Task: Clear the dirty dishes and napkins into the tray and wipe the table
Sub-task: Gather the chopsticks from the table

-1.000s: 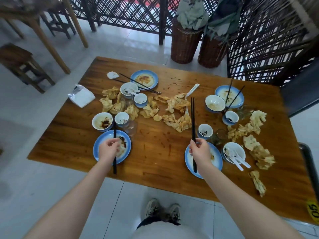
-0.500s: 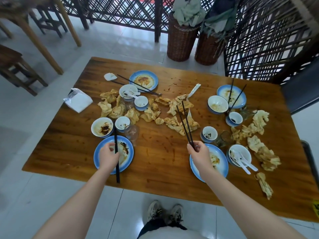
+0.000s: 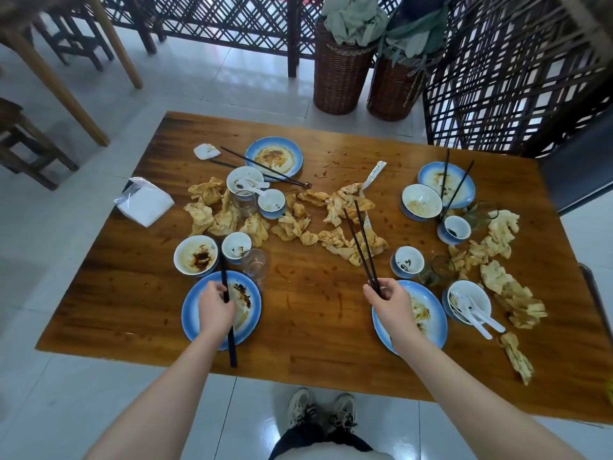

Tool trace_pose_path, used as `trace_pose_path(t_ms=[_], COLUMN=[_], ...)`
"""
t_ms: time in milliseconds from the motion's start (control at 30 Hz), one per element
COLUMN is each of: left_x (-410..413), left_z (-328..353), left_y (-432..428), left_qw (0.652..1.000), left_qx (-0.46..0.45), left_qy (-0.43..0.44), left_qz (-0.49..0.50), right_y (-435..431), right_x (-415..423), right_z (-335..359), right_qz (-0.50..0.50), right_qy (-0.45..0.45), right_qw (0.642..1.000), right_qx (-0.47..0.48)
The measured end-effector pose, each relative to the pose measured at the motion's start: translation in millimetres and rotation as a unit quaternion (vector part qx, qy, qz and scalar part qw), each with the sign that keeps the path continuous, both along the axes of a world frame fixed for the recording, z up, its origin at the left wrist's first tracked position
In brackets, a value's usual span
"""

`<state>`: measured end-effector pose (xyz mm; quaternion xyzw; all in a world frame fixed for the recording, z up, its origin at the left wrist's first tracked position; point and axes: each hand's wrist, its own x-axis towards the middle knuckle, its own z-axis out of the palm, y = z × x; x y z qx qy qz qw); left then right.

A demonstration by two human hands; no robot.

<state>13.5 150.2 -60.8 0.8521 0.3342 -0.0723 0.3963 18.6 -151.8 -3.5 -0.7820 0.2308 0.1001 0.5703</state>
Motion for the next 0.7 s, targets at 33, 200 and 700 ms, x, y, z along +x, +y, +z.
trace_pose_path(t_ms=[33,200,700], left_x=[0.0,-2.3,-50.7], left_z=[-1.1,-1.6,36.1], left_y=[0.0,1.8,-4.8], left_qw=[1.000,0.999,0.990], left_qx=[-0.004,-0.010,-0.032], left_qy=[0.006,0.007,-0.108], left_qz=[0.003,0.033,0.081], right_y=[-0.2,-3.4,1.0], right_x=[-0.4,-3.8,-9.1], right_z=[0.3,3.8,10.2], right_qz=[-0.001,-0.008,0.050], right_qy=[0.000,-0.008,0.000], right_qw=[1.000,1.000,0.998], right_qx=[-0.001,-0.001,0.028])
